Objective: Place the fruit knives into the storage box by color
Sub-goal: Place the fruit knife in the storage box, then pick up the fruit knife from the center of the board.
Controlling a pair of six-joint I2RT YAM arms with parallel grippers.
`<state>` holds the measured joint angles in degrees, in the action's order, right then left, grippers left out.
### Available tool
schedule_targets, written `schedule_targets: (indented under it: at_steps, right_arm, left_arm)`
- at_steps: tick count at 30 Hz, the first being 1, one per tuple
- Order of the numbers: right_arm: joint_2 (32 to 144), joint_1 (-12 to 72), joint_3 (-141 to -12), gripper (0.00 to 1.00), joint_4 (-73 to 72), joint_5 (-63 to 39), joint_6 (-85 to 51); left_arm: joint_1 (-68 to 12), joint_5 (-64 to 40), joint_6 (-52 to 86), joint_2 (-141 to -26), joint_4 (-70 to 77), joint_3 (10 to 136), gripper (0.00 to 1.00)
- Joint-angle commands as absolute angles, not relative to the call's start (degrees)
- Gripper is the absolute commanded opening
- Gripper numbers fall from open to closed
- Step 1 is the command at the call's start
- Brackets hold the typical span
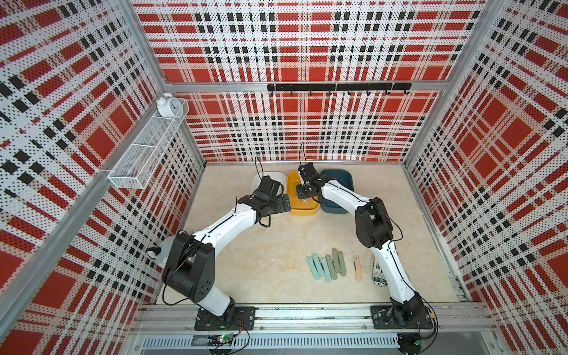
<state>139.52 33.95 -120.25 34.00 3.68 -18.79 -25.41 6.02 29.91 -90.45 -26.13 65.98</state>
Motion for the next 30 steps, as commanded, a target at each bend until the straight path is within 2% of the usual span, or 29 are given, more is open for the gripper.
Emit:
schedule_targets:
  at_steps: [1,7,20,24,30]
  right_arm:
    - [140.6,33.8,-119.8,0.22,33.1,2.6,-19.4]
    - [139.5,33.7,-120.9,0.27,33.4,2.5,-18.8]
    - [131.7,33.8,-119.2,0.48,33.1,1.9,-18.9]
    - [124.7,34.1,-111.2,0.61,30.3,1.8,-19.9]
    - [109.8,34.6,-91.2,0.95,26.7,4.1,-21.4]
  left_arm:
    - [-25.1,6.3,29.0,-91.3,-25.0,65.8,0.98]
    - [-25.1,5.6,29.0,-92.2,-24.7,66.5,0.98]
    - [-27.2,5.5,30.7,-91.8,-23.4,66.0,0.99]
    - [-30.5,6.3,32.7,-90.8,-22.9,64.5,0.98]
    - [-37.0,7.3,35.5,-87.1,-24.5,61.1,0.98]
